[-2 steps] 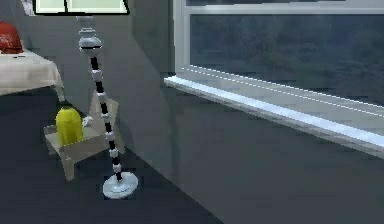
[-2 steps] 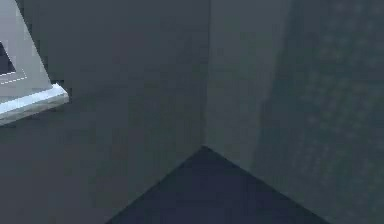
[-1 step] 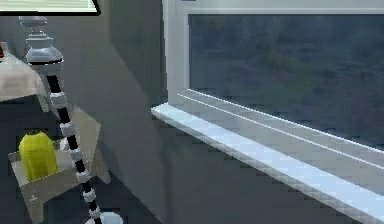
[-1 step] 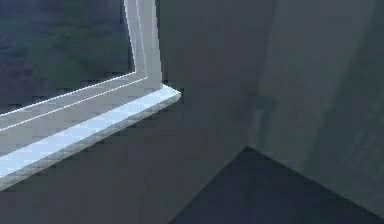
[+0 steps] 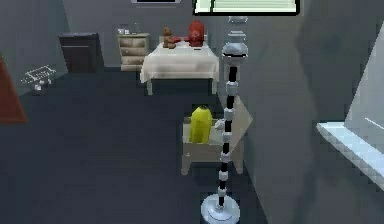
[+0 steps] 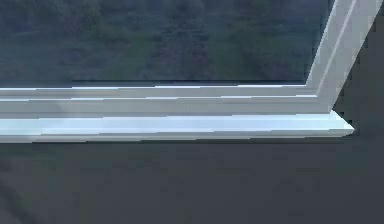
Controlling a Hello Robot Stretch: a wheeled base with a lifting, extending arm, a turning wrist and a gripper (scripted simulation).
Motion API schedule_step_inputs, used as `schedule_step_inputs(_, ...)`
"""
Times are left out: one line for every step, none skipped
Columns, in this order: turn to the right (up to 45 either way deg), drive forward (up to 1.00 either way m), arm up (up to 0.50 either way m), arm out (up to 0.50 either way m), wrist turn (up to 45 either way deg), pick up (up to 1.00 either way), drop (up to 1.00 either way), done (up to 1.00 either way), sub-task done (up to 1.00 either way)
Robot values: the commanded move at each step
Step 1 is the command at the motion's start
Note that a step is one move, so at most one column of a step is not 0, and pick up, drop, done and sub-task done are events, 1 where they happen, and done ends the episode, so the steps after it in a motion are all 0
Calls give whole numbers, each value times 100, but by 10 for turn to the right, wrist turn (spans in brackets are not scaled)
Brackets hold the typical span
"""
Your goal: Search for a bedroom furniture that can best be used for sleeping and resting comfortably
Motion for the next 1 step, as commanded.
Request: schedule_step_inputs(0, 30, 0, 0, 0, 0, 0, 0, 0)
